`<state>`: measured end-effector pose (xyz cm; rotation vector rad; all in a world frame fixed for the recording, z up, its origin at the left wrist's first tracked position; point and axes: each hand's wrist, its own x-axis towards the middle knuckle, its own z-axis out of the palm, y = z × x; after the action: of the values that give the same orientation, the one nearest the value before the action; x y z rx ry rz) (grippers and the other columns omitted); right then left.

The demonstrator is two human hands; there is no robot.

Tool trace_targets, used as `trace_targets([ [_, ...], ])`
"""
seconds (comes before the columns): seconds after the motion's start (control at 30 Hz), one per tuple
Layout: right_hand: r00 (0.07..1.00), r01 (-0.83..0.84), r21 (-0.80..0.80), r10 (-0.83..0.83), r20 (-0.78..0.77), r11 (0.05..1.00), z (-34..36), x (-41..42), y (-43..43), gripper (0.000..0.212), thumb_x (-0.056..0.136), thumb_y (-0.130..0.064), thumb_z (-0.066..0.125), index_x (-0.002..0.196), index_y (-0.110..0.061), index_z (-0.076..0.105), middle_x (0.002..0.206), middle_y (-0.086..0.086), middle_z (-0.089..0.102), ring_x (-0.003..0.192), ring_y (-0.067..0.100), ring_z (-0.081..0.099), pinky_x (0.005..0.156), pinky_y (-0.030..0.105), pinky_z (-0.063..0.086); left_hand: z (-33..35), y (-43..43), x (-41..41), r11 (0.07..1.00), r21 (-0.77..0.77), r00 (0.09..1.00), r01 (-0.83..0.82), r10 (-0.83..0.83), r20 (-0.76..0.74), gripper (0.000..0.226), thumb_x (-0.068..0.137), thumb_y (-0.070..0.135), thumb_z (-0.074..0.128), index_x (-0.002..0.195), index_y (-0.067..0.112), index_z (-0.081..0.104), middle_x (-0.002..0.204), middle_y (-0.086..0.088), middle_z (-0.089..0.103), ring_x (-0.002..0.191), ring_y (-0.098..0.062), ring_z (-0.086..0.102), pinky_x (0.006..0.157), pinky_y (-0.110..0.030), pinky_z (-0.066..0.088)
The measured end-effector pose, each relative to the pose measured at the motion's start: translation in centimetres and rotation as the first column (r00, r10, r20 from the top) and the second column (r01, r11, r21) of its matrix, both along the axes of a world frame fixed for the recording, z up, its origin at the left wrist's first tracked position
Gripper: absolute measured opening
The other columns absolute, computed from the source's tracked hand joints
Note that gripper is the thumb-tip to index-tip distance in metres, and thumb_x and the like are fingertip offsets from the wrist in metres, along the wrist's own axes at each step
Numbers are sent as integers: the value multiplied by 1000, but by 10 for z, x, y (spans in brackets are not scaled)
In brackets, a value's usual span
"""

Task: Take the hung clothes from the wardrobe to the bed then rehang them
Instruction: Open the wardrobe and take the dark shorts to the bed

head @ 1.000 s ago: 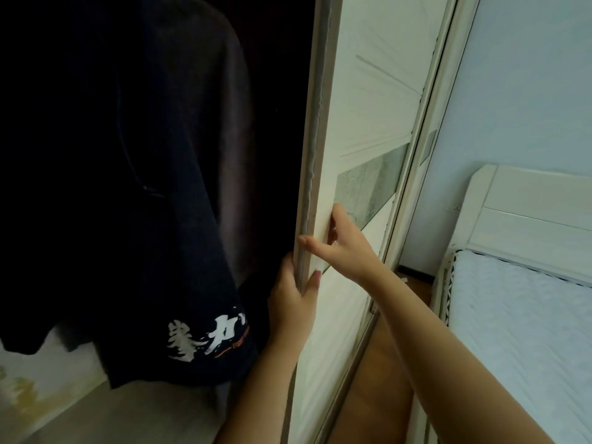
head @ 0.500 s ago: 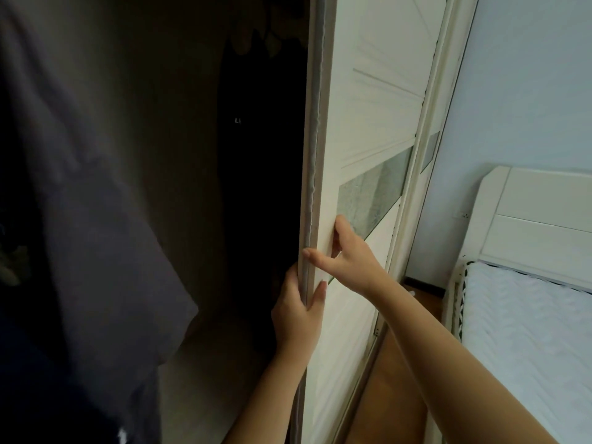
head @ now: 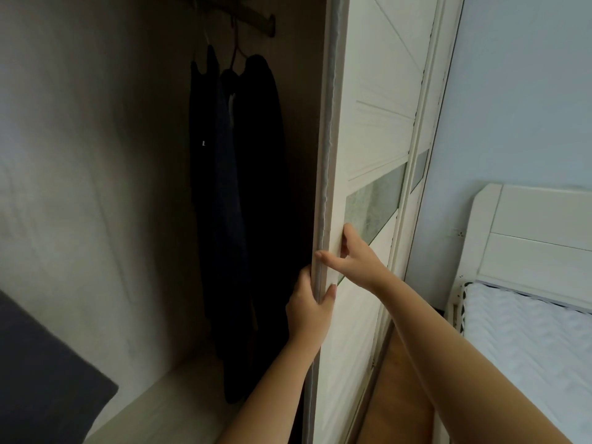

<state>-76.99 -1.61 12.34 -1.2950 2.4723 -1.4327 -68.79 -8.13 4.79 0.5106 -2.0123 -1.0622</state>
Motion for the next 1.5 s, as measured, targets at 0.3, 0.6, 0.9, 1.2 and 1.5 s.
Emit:
trace_targets([
  [0.3,1000,6,37,-7,28,999,4,-40,3,67,69,-57,62,104,-3,43,88,7,47,77,19,44,68,39,45,0,-2,-51,999,9,993,-36,35,117,62,87,36,56,140,19,30,141,-5,46,127,-23,47,101,-32,41],
  [0.6,998,55,-19,-55,11,998,-5,-36,1,51,79,-45,63,103,-5,44,91,7,50,80,20,49,73,37,48,-3,-2,-49,997,-13,984,-82,83,156,56,87,42,54,135,21,36,129,-6,56,114,-23,57,93,-36,51],
  [0.9,966,248,-99,-254,-46,964,-43,36,25,44,88,-26,56,127,-11,42,120,3,53,97,8,51,81,24,44,20,-5,77,992,-121,974,-38,64,217,31,88,29,55,119,23,53,118,7,59,101,-4,57,82,-17,48],
  [1.2,991,-75,-237,46,-127,969,7,144,11,18,88,-11,56,97,-26,53,92,-8,62,83,-3,57,66,-1,42,54,-15,283,868,-362,939,-341,336,-78,24,69,49,47,92,48,50,97,42,53,77,18,57,66,4,38],
  [1.5,916,-391,-386,396,-71,836,39,302,-15,26,87,-10,56,83,-36,55,86,-8,67,87,5,63,74,11,49,87,3,419,693,-470,822,-546,551,-144,24,76,45,43,96,37,53,99,23,54,88,8,56,75,-2,37],
])
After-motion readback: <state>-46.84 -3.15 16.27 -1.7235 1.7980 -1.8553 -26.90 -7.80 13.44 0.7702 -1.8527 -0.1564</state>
